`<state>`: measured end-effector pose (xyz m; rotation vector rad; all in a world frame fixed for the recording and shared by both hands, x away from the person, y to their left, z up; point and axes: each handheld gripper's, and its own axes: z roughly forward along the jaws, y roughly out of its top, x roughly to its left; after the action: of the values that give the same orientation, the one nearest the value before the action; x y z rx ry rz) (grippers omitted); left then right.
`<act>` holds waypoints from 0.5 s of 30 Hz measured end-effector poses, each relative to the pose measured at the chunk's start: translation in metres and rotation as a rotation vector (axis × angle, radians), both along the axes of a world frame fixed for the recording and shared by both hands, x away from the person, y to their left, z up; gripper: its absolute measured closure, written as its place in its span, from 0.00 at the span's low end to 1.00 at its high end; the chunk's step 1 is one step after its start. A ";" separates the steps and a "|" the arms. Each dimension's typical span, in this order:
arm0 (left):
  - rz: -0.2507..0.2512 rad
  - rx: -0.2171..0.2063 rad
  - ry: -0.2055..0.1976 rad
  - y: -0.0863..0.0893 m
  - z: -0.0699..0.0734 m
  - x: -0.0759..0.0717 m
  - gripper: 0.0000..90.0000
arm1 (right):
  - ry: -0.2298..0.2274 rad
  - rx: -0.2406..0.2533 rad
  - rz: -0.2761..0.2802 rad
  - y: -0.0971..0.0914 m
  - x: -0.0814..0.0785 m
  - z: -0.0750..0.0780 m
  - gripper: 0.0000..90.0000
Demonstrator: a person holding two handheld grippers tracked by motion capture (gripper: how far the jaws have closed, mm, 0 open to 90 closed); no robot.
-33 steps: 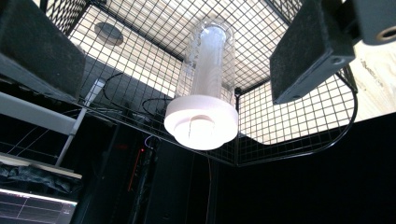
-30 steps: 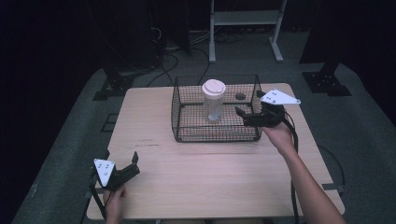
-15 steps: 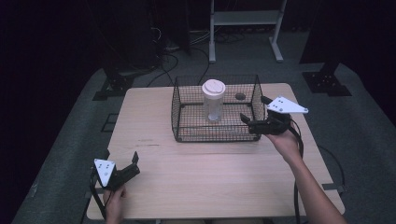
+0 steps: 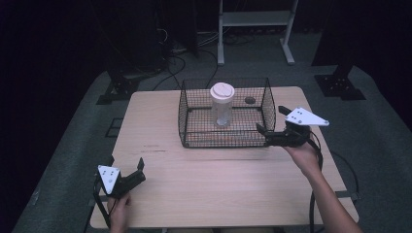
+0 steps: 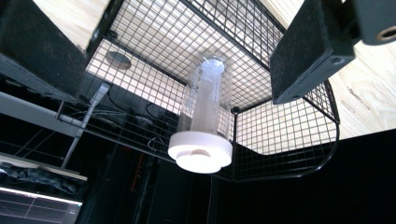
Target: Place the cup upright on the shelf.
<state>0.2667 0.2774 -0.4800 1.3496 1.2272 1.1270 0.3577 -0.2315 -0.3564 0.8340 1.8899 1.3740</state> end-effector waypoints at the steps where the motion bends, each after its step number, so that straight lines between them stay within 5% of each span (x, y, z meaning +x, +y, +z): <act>1: 0.000 -0.001 0.000 0.000 0.000 0.000 0.00 | 0.006 0.000 -0.002 -0.001 -0.001 -0.001 0.03; 15: 0.000 0.002 -0.002 0.000 0.000 0.000 0.00 | 0.010 -0.009 -0.021 -0.014 -0.013 -0.013 0.03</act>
<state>0.2664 0.2772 -0.4800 1.3494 1.2252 1.1293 0.3451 -0.2452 -0.3699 0.8555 1.8886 1.3495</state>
